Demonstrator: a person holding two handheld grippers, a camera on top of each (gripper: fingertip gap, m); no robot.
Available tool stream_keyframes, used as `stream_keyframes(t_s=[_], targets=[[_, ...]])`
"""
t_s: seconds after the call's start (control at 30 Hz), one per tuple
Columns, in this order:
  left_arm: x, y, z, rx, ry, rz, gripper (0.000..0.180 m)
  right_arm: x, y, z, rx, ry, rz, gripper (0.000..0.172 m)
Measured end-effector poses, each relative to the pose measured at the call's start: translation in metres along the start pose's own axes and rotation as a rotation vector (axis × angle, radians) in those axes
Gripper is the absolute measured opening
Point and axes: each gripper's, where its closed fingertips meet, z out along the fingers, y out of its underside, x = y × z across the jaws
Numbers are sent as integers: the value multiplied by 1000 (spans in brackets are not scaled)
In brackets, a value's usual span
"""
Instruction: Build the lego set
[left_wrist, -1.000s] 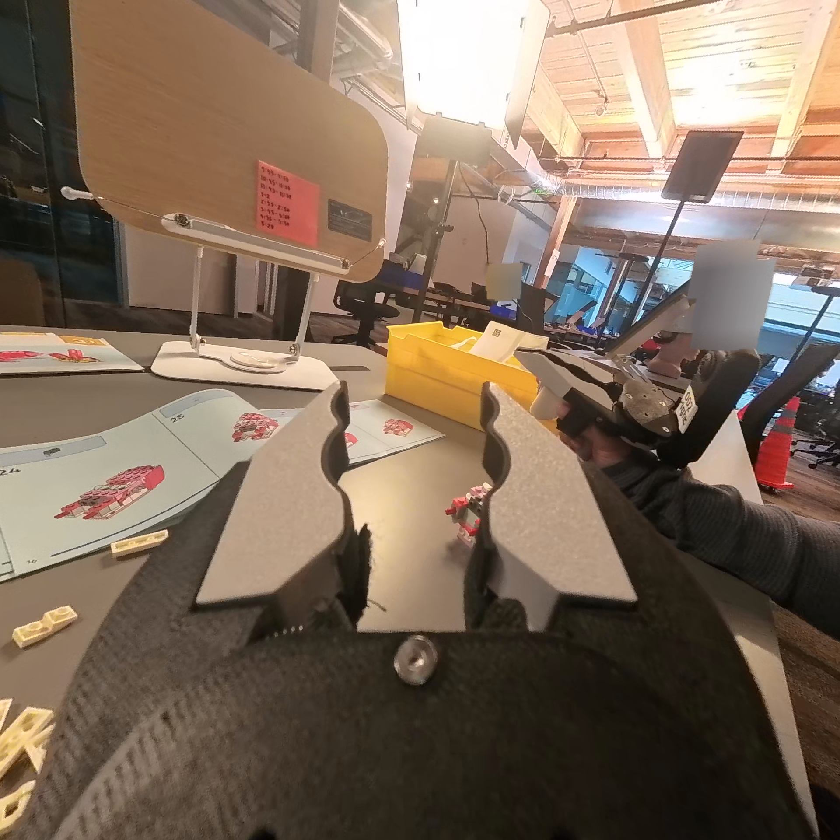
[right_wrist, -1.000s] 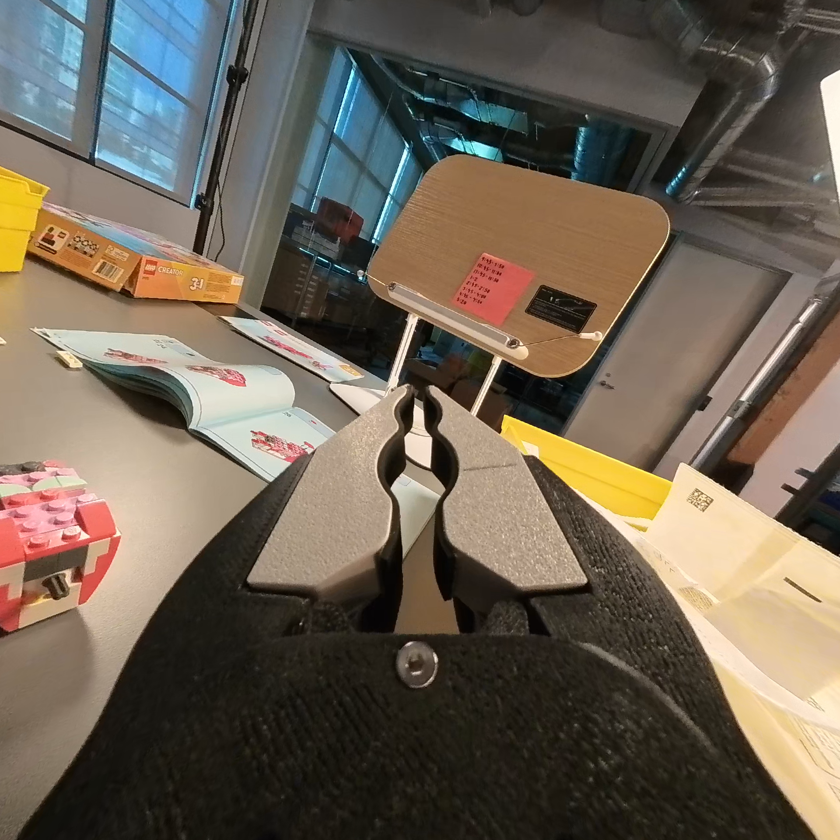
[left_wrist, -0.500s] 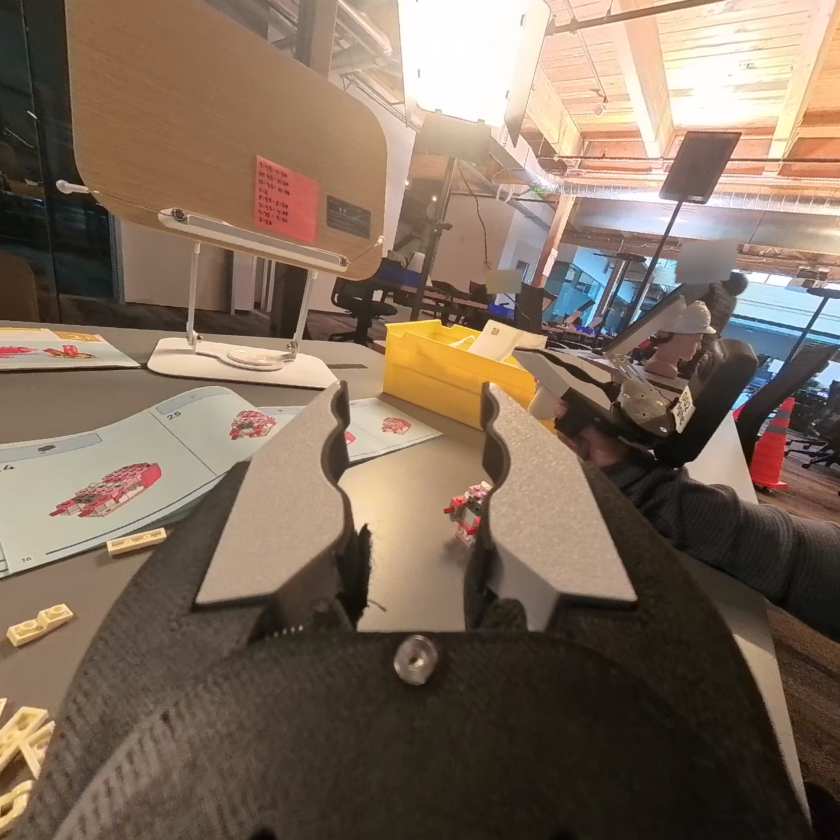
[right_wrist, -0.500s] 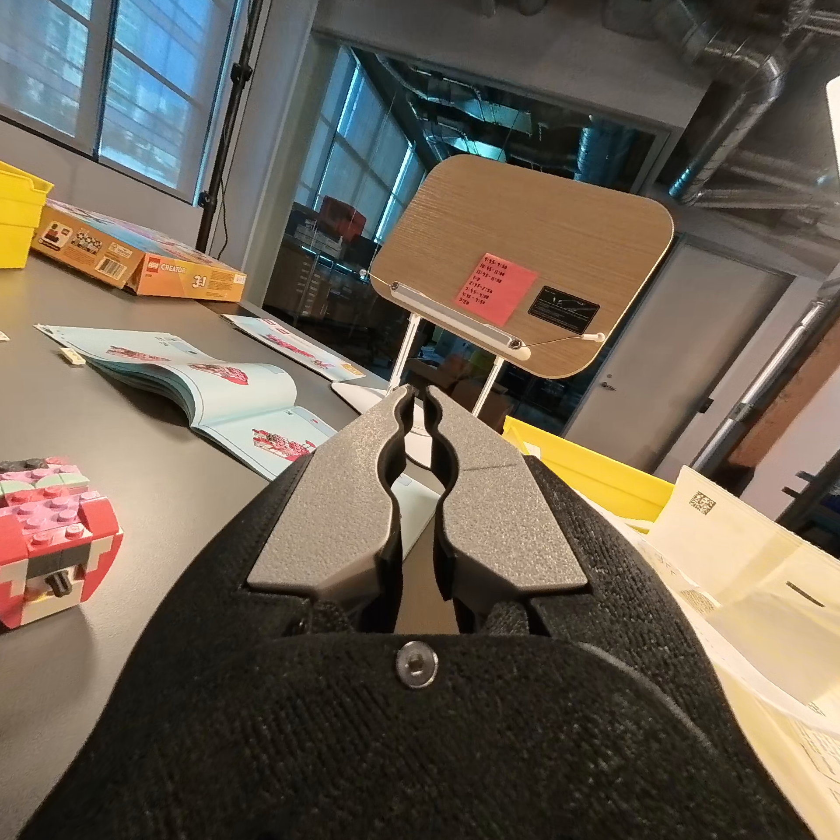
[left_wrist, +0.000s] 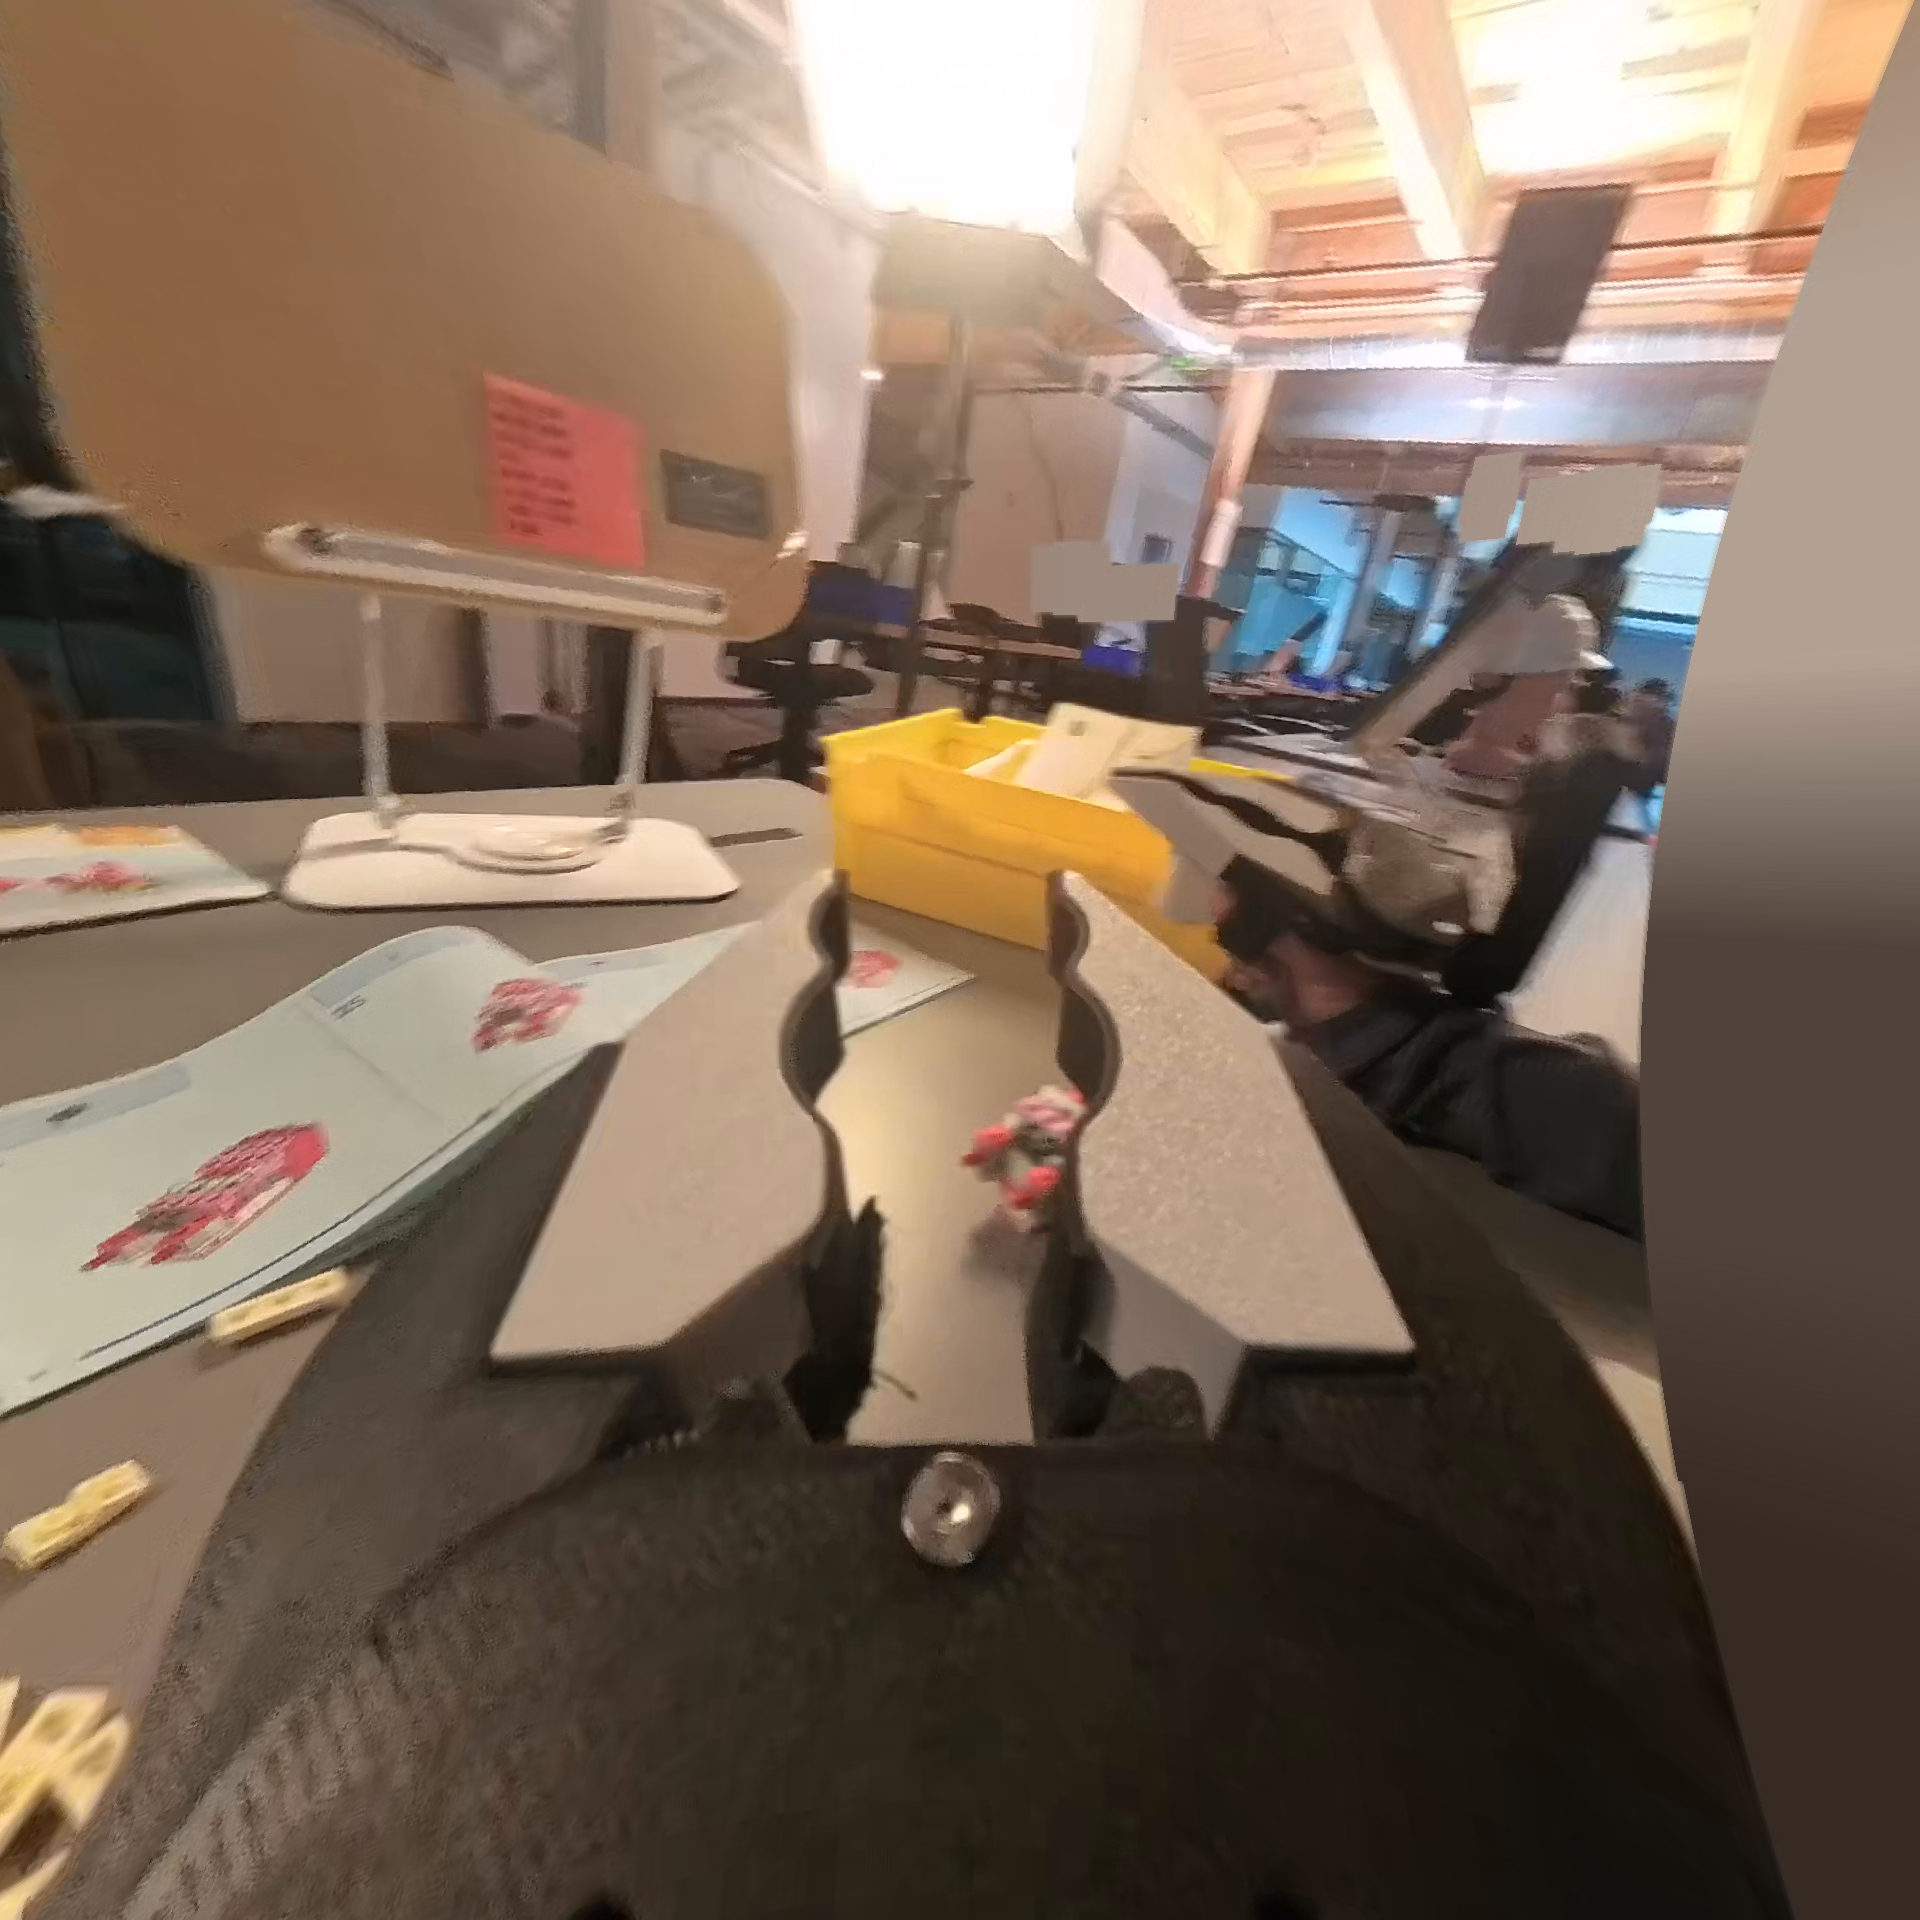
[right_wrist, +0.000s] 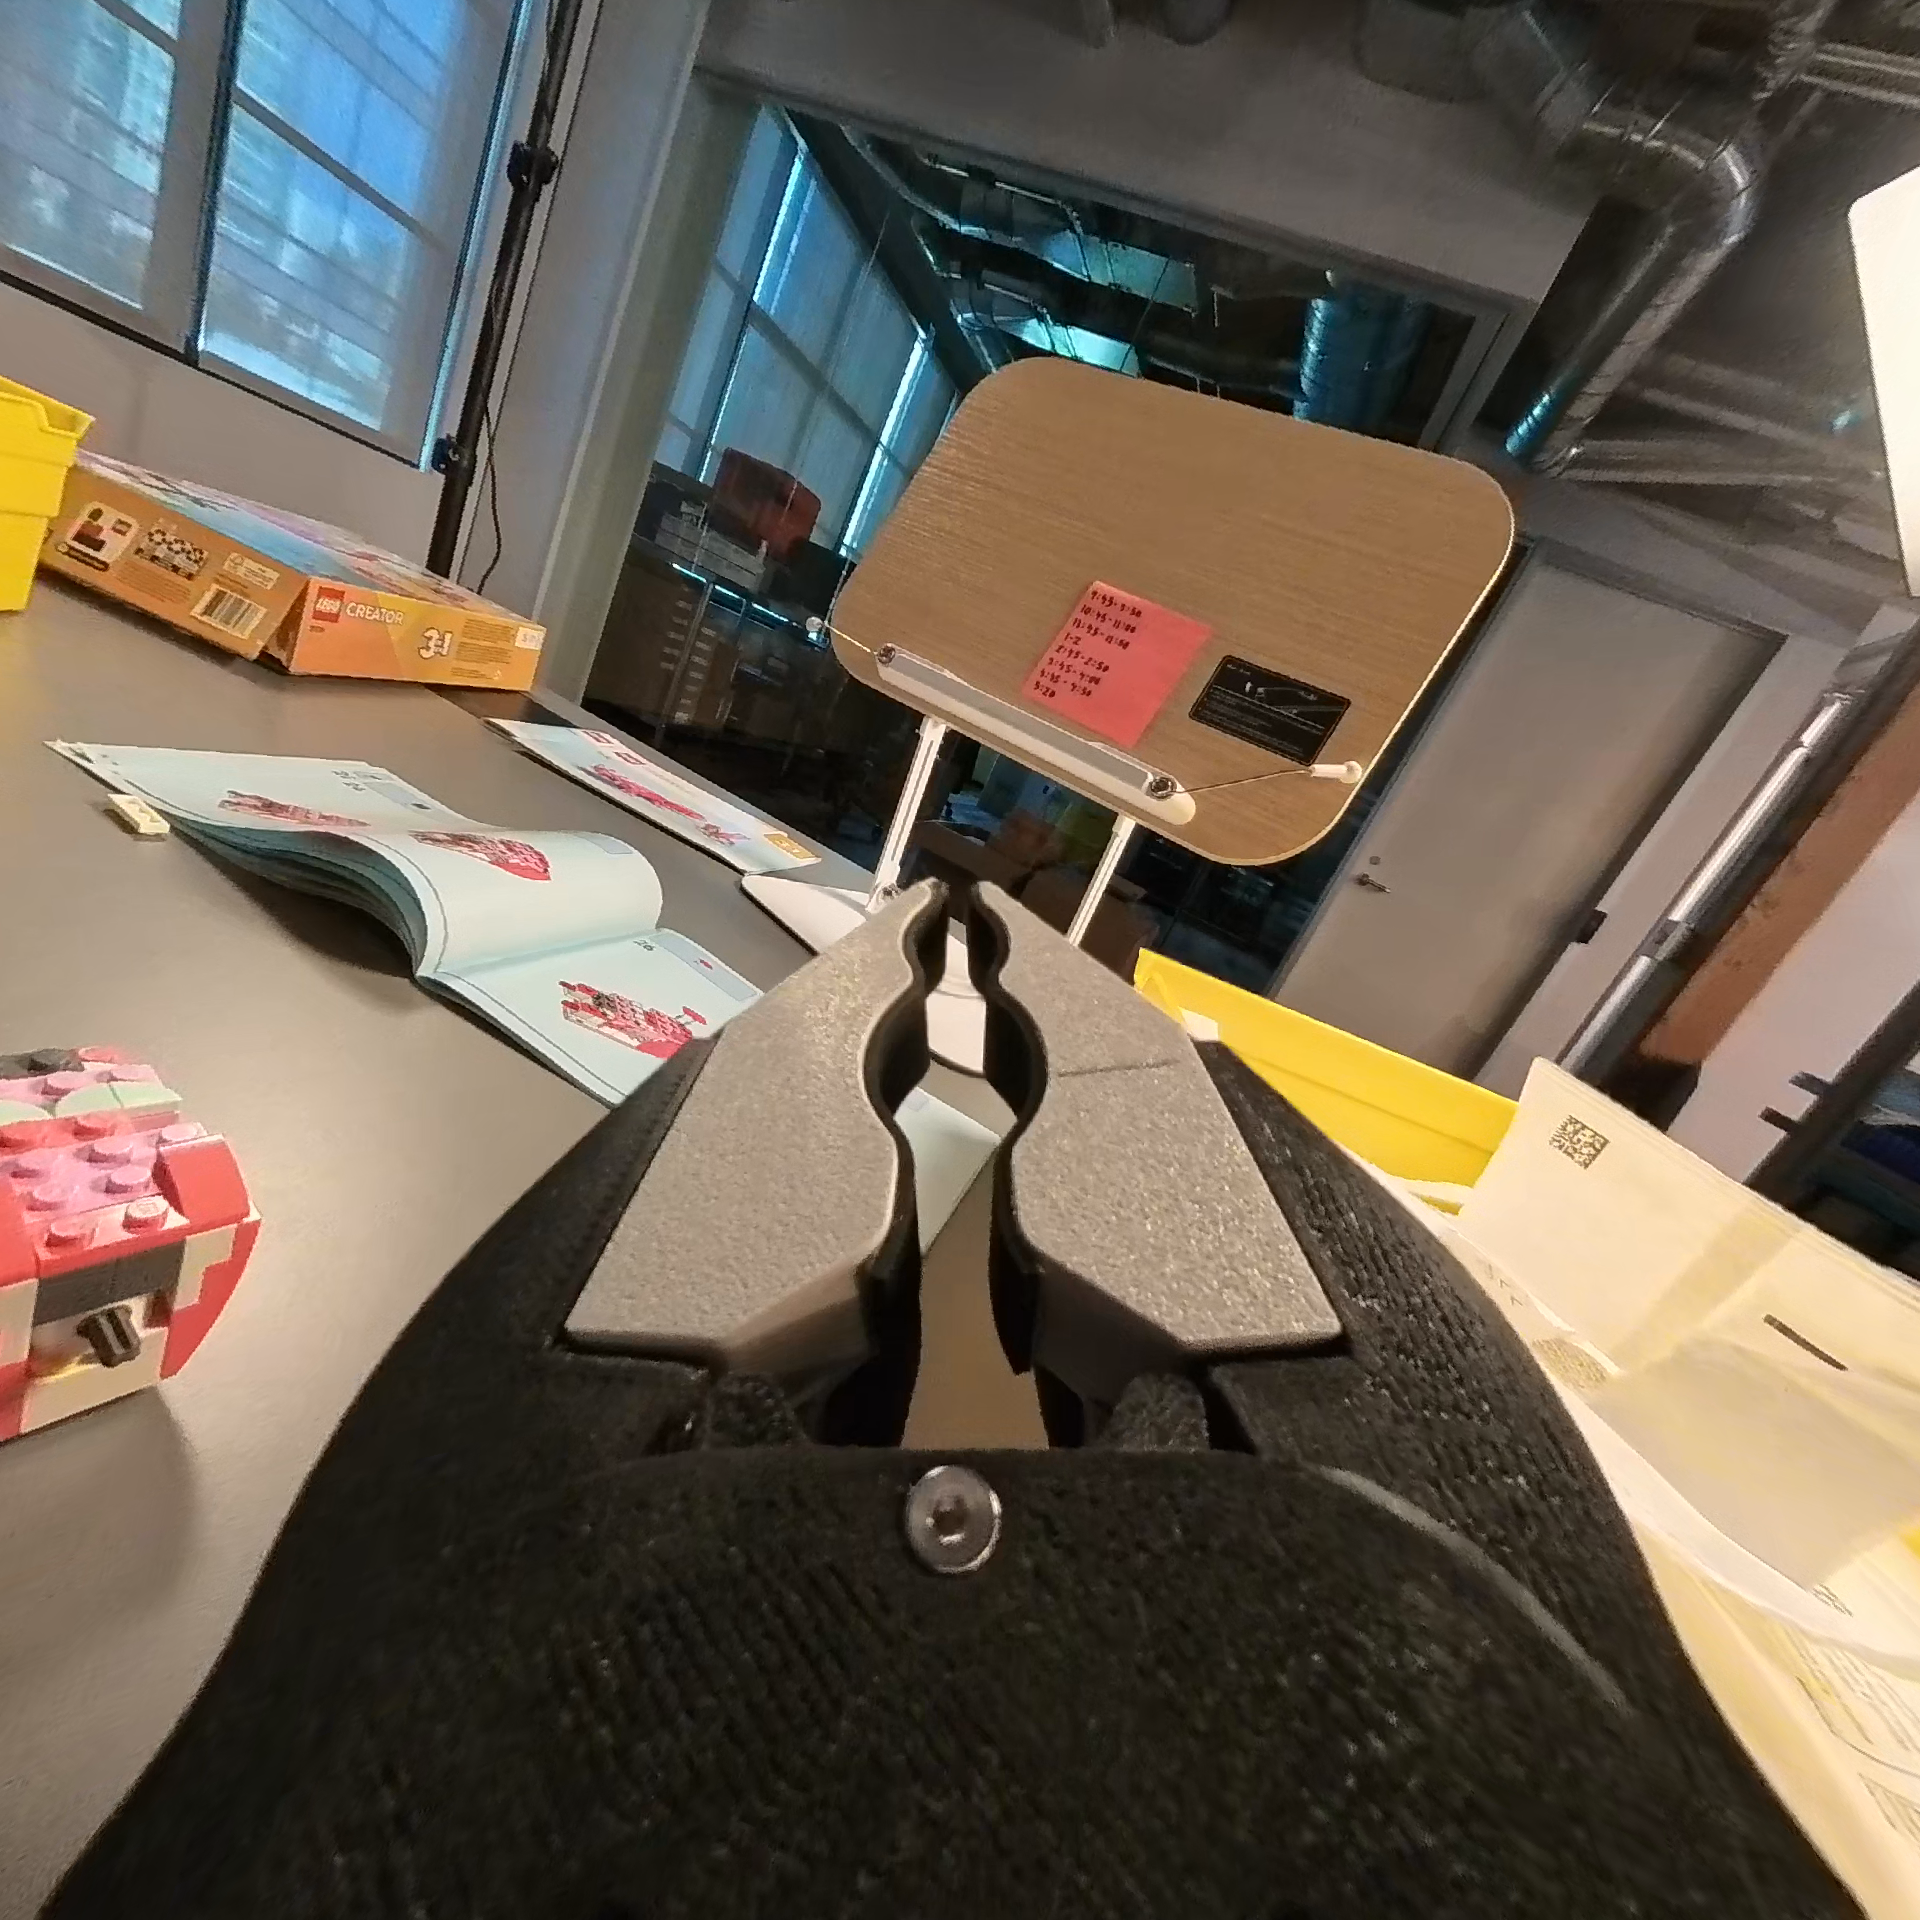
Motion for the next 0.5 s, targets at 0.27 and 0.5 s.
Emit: stream_keyframes(t_s=[0.27,0.5], targets=[[7,-67,-72,-67,-71,121,28,4,4,0,-18,20,-13,0],[-126,-129,-203,-192,-647,140,17,11,14,0,-57,76,-30,0]])
